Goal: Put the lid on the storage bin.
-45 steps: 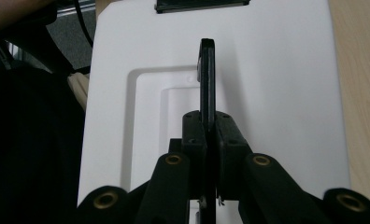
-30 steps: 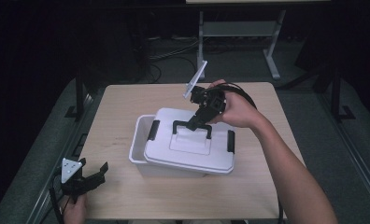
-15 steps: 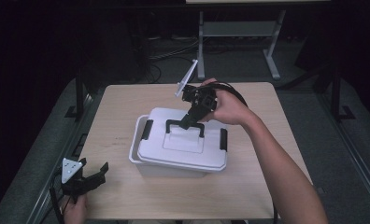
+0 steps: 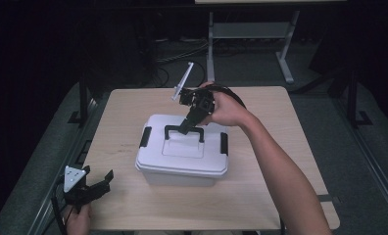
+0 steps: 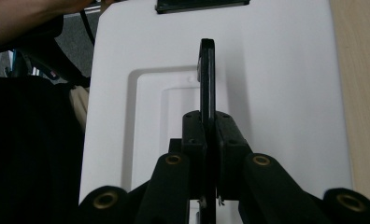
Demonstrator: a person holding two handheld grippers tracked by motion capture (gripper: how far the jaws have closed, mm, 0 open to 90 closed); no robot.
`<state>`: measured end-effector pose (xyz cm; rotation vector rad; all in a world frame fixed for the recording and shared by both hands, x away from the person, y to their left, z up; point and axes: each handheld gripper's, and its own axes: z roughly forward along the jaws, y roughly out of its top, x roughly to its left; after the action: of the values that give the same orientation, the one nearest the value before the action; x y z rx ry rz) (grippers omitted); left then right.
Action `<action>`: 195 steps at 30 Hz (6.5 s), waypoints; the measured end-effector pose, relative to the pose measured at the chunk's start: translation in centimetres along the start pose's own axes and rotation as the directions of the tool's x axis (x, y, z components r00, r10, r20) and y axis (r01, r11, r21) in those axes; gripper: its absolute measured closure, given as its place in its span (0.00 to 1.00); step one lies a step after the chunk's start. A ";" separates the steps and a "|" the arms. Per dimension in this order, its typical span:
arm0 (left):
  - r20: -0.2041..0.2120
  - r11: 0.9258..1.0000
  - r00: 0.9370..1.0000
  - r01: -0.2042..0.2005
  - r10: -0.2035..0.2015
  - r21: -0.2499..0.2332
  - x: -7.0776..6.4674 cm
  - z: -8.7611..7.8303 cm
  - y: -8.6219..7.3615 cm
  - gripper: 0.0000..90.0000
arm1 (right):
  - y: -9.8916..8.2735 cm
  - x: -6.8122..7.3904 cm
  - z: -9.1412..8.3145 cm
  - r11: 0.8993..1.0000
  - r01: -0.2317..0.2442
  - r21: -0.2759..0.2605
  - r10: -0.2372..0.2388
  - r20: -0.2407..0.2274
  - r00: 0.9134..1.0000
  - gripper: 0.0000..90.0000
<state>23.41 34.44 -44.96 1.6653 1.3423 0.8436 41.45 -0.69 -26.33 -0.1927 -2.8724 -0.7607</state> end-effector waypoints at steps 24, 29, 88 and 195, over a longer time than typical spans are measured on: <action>-0.010 1.000 1.000 0.006 -0.006 -0.004 0.1 -0.1 -0.1 0.16 | 1.1 -1.9 2.0 1.000 0.010 0.010 -0.009 -0.036 0.999 0.93; -0.009 1.000 1.000 0.005 -0.005 -0.002 0.1 -0.1 0.0 0.16 | 0.9 -2.0 2.4 1.000 0.002 0.013 -0.001 -0.045 0.999 0.93; -0.003 1.000 1.000 -0.010 0.010 0.000 -0.4 0.0 0.1 0.16 | -3.9 -1.6 -0.5 0.992 -0.094 -0.085 0.098 0.038 0.994 0.52; -0.003 1.000 1.000 -0.030 0.030 0.001 -0.9 0.0 0.1 0.16 | -14.4 -0.3 -4.5 0.945 -0.276 -0.175 0.295 0.096 0.951 0.37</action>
<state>23.30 33.52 -44.86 1.6890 1.3232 0.8636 39.89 -15.38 -29.41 -0.6829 -2.7998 -0.9463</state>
